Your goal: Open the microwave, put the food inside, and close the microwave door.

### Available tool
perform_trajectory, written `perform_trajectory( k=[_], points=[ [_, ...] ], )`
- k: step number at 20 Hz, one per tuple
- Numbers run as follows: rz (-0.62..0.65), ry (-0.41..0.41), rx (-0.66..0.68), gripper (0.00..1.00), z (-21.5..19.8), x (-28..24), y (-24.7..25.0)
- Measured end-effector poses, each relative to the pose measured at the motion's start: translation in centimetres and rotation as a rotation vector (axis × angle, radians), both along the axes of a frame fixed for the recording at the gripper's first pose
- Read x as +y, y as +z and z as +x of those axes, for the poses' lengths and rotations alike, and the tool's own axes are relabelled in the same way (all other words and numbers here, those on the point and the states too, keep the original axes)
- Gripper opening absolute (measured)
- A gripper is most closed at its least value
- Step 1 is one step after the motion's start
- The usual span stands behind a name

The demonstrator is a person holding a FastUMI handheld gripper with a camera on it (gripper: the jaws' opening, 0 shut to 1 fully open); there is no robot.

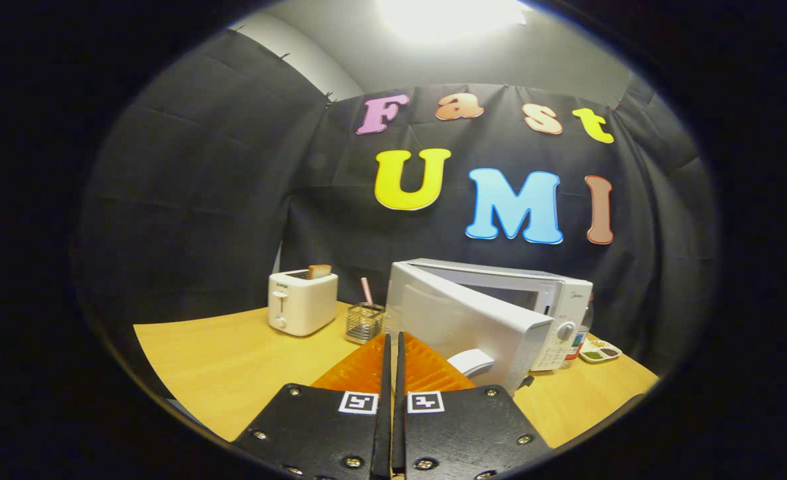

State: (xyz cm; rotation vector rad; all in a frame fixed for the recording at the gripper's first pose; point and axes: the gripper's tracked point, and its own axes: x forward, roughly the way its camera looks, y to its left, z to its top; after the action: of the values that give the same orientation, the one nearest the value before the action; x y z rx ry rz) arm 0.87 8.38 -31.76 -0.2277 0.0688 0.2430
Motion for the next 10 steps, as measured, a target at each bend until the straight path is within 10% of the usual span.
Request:
perform_trajectory(
  k=[10],
  points=[
    [-0.034, -0.185, 0.025, 0.02, 8.5, -11.9, 0.4]
  ],
)
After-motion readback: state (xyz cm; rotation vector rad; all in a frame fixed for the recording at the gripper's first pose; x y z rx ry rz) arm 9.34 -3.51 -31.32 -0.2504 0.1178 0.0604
